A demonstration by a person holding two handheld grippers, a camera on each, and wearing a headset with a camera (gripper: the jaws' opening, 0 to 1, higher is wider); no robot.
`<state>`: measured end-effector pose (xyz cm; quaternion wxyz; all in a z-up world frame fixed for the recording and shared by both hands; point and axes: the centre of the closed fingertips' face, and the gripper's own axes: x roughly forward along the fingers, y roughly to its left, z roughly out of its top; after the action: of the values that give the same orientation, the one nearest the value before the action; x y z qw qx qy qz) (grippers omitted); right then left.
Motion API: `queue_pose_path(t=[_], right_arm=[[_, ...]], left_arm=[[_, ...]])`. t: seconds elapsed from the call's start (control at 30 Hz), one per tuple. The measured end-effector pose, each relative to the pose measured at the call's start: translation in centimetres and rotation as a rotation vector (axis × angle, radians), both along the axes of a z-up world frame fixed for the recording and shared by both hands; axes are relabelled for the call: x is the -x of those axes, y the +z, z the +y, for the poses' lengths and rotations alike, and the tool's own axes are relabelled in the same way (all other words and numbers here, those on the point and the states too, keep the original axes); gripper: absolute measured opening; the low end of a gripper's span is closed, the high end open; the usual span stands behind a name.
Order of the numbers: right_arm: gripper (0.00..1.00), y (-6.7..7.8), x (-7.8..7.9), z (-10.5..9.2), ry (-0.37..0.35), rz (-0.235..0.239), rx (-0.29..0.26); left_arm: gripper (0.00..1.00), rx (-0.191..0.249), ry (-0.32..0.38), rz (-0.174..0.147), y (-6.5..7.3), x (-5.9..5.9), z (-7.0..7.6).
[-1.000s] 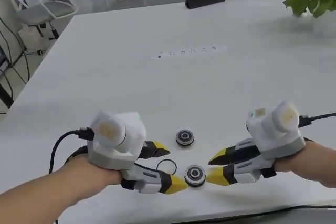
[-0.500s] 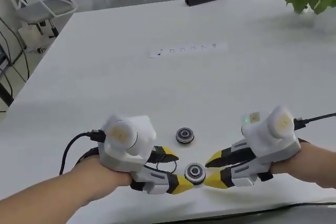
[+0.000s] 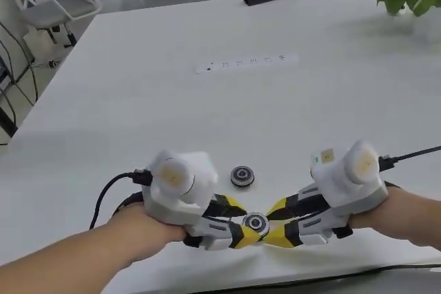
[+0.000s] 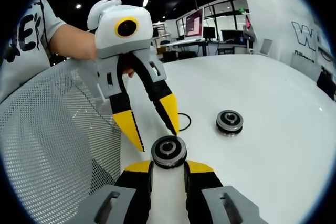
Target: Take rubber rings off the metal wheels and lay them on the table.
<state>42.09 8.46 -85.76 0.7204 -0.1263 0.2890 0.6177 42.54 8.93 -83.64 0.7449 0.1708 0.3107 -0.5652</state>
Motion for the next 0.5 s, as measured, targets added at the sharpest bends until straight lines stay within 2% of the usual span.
queue_pose_path(t=[0.2, 0.33, 0.5], right_arm=[[0.20, 0.00, -0.17, 0.02, -0.005, 0.000, -0.005], [0.20, 0.01, -0.23, 0.02, -0.007, -0.002, -0.005], [0.20, 0.04, -0.29, 0.03, -0.009, -0.002, -0.009]], left_arm=[[0.14, -0.015, -0.005, -0.009, -0.42, -0.14, -0.21], [0.12, -0.002, 0.006, -0.019, -0.33, -0.33, -0.44], [0.08, -0.030, -0.028, -0.097, -0.53, -0.49, -0.44]])
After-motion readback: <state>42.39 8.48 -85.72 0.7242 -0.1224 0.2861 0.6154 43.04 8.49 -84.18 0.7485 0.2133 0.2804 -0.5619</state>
